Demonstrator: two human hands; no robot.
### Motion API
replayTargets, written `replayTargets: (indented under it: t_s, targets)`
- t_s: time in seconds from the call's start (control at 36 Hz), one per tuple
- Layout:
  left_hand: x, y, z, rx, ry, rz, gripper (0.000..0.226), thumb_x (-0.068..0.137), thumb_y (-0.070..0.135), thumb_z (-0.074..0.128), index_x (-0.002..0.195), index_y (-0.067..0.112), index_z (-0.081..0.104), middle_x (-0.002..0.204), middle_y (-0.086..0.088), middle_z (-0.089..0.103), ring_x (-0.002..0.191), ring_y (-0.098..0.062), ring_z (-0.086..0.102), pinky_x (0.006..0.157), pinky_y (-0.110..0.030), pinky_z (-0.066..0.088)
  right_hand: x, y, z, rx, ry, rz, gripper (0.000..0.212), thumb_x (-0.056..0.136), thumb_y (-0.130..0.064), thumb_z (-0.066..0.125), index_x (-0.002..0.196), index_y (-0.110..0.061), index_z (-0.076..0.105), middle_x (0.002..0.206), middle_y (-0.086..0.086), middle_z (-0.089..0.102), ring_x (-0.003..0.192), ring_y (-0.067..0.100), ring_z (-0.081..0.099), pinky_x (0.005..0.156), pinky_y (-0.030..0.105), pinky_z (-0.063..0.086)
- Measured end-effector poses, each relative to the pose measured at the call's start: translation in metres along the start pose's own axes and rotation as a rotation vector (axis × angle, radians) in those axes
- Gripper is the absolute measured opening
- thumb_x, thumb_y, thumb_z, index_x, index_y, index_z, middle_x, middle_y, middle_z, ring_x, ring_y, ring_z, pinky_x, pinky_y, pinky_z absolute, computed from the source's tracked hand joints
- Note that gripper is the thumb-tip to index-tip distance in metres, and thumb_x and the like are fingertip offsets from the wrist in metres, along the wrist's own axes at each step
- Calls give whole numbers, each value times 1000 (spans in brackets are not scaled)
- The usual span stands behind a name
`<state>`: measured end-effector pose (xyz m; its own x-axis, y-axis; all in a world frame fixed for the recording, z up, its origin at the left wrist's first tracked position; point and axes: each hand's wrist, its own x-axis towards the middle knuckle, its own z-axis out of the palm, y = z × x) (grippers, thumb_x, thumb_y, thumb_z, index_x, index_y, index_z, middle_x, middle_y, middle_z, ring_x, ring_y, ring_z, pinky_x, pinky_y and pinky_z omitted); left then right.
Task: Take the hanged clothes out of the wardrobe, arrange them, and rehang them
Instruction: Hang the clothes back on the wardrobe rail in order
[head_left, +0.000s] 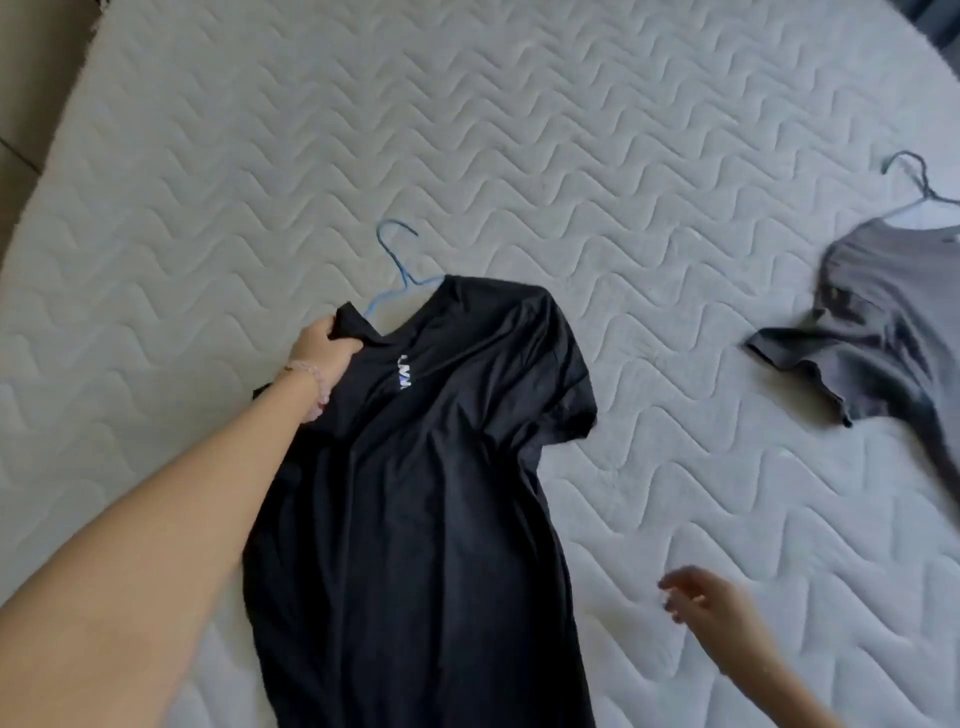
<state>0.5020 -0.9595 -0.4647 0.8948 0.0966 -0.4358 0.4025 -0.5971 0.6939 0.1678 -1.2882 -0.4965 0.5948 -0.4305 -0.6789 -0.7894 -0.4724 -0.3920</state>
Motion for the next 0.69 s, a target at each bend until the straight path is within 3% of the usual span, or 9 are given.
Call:
replayTargets:
  t_s: [0.08,0.19,0.25,0.33,0.39,0.44,0.58,0.64,0.69]
  targets:
    - [-50,20,-17,-134,-5,65,31,85,7,59,116,10,59,106,-10,64,96,-20,56,80,-30,47,-35,-9,-7,23,-46,-23,25,84,-3,52,80,-25,62,75,0,69,71,15,66,59,29,53]
    - [-139,43,-36,-337,-184,46,13,87,8,60,93,20,62,86,3,65,72,-9,65,62,-18,52,-83,-14,-34,100,-42,23,22,86,-7,48,81,-26,58,79,2,67,75,20,64,39,17,39]
    - [-182,44,-40,-404,-264,-5,10,87,13,61,86,23,62,80,4,69,61,-4,68,59,-21,52,-108,-11,-44,121,-55,50,20,88,-9,47,87,-25,58,81,1,66,79,21,65,46,21,44]
    - [-239,38,-42,-445,-371,-86,10,84,25,66,94,24,65,97,-3,73,88,-16,70,84,-34,53,-140,0,-59,160,-28,60,20,86,-7,46,90,-21,60,80,3,66,78,20,65,64,33,53]
    - [-272,32,-41,-459,-444,-162,37,75,44,71,106,24,67,113,-3,70,107,-21,64,100,-40,45,-160,13,-66,178,-25,68,21,85,-5,46,87,-20,61,79,3,67,77,22,65,69,36,54]
    - [-302,29,-38,-442,-480,-225,62,66,61,71,115,23,66,118,0,68,114,-20,61,106,-41,40,-180,29,-71,221,-2,74,20,85,-6,47,85,-20,61,79,4,68,75,21,65,69,36,53]
    - [-381,32,-24,-163,-451,-19,19,93,31,53,105,20,63,108,4,67,110,-19,60,102,-36,43,-228,81,-82,323,-3,101,18,87,-2,48,93,-11,62,80,7,67,69,17,62,63,29,48]
    - [-412,30,-18,-21,-471,86,31,94,29,52,121,16,58,118,6,62,117,-14,54,105,-30,38,-247,107,-82,342,5,117,19,86,-1,49,91,-12,64,80,6,68,67,13,61,59,26,46]
    - [-438,25,-9,91,-501,164,48,90,38,53,133,16,50,132,4,56,126,-13,48,111,-34,35,-261,135,-82,357,35,124,19,82,-2,53,90,-11,67,77,4,71,63,13,60,56,24,45]
